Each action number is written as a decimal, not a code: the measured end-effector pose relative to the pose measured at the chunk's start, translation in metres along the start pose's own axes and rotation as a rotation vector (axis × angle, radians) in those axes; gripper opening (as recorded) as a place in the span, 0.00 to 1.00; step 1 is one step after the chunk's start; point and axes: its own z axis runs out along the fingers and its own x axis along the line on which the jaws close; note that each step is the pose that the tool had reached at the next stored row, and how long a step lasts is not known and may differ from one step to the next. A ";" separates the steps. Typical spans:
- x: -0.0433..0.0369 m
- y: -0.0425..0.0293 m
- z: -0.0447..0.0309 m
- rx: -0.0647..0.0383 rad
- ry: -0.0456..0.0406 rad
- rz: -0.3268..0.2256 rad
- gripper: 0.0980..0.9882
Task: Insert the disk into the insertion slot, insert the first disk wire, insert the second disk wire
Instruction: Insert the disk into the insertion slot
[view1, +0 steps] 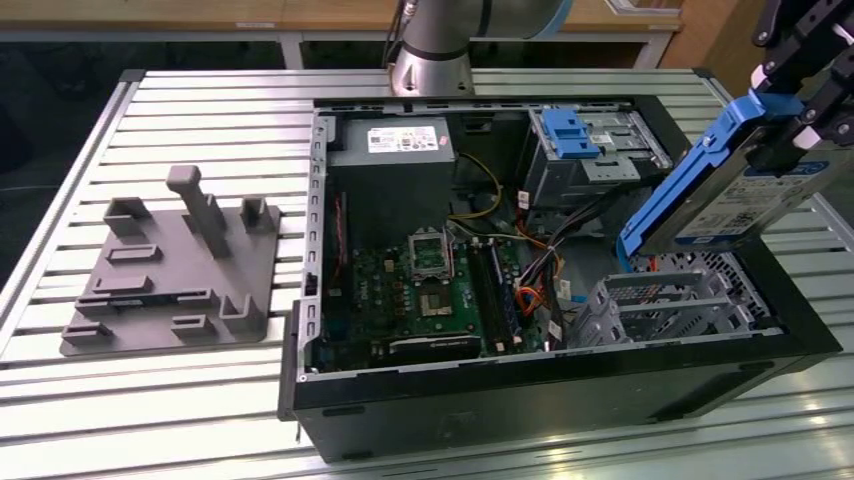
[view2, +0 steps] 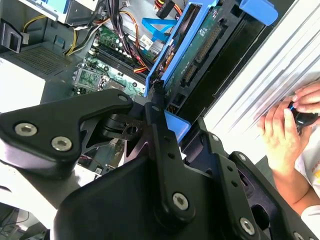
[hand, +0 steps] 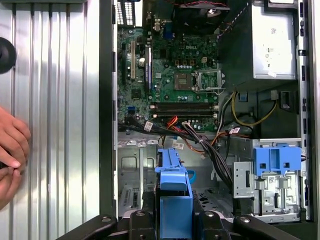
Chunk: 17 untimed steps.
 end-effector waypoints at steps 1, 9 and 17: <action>0.0000 0.0000 0.0000 0.000 0.0000 0.000 0.30; 0.0001 -0.0001 0.0014 -0.002 0.0005 -0.016 0.30; 0.0003 -0.0002 0.0033 -0.004 0.0030 -0.035 0.30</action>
